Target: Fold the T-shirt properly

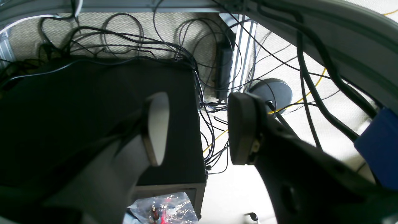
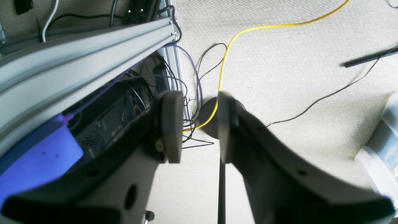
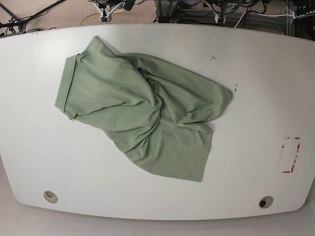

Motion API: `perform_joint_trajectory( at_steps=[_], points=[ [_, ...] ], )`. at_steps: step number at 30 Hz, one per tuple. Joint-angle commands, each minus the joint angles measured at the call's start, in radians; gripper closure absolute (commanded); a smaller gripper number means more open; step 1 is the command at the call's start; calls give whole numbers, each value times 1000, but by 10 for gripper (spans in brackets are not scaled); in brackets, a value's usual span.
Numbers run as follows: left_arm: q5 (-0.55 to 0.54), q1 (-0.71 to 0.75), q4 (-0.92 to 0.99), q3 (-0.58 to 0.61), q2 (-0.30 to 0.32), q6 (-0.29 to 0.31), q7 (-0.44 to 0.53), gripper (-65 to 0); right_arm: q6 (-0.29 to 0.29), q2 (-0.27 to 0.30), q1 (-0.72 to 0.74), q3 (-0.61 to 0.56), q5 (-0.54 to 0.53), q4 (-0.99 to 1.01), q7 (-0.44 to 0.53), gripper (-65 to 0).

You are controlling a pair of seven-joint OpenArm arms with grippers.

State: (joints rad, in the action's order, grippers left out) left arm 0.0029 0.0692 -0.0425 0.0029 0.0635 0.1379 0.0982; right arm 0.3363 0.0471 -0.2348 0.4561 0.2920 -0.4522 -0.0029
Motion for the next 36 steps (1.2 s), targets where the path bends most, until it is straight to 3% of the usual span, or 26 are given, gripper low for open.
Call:
perform_joint_trajectory(
  at_steps=[1,2,17,25,29,32,36],
  points=[
    [13,15,-10,-1,-7,-12,-2,-277,-1,-9,-24,1,-4,-20,40,-162],
    [1,5,-9,-1,2,4,7,-279,4,-6,13,-9,0,-3,7,-178],
    [-5,11,-10,-4,2,4,10,-279,4,-6,18,-9,0,-4,7,-174],
    [-5,86,-12,-4,2,4,177,-275,5,-16,-61,-9,-4,-81,7,-173],
    [-5,122,-17,-4,8,4,197,-275,7,-45,-122,-9,-6,-176,7,-173],
    [-5,169,-109,-4,11,4,209,-275,11,-66,-170,-9,-4,-237,7,-173],
    [-5,291,-319,-4,39,4,208,-275,70,-95,-223,-9,-4,-308,7,-173]
  ],
)
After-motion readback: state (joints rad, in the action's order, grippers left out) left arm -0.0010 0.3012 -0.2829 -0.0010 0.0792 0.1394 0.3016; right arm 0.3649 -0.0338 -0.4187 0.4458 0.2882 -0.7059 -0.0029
